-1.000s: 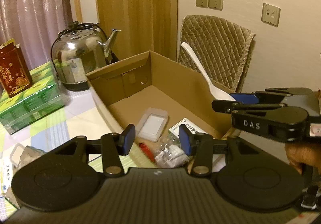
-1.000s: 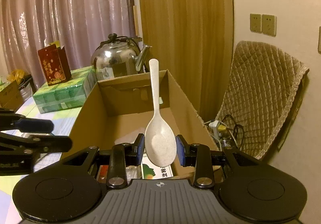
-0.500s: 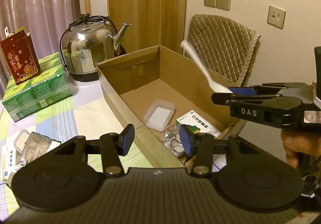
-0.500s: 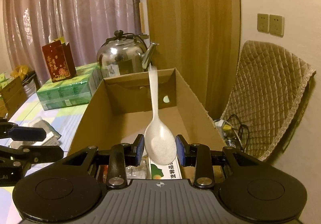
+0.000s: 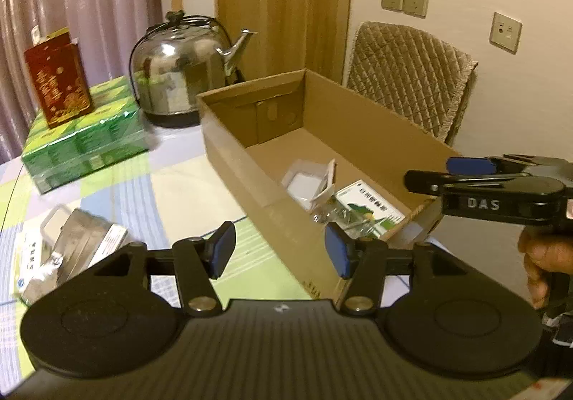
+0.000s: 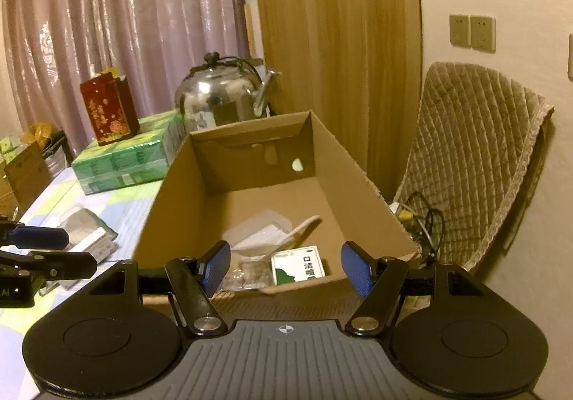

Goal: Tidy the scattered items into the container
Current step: 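Withdraw both open tools from the box back over the table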

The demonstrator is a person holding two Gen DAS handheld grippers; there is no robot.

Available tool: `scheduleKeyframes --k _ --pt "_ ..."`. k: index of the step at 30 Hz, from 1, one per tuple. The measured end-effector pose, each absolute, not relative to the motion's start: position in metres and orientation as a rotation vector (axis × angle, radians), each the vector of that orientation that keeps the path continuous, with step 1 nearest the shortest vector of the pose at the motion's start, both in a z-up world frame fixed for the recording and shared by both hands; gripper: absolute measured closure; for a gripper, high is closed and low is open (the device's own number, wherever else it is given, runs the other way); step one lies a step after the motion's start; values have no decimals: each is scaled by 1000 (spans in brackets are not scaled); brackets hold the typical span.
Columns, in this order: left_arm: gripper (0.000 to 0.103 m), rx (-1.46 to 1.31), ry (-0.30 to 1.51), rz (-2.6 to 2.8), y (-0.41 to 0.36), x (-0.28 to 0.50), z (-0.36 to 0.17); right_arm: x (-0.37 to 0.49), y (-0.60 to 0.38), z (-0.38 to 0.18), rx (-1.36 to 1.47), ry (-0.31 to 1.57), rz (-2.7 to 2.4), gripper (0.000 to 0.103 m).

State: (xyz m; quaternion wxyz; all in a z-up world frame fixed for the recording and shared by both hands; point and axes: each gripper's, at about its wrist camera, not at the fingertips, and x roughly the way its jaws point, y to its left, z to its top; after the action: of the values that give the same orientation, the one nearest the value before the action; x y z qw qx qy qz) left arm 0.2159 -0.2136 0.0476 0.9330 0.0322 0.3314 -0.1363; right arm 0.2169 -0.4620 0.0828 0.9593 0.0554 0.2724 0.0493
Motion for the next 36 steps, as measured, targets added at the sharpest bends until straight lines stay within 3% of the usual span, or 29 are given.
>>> scheduleKeyframes --k 11,22,30,36 --pt "40 33 692 -199 -176 178 47 191 -436 95 106 543 138 34" --pt "10 -14 705 -86 -119 129 41 169 -386 103 79 537 243 25" --pt "5 -24 719 2 -73 103 37 161 -342 107 44 539 335 18" --pt "4 -36 726 50 -47 93 33 159 -313 104 22 541 388 5"
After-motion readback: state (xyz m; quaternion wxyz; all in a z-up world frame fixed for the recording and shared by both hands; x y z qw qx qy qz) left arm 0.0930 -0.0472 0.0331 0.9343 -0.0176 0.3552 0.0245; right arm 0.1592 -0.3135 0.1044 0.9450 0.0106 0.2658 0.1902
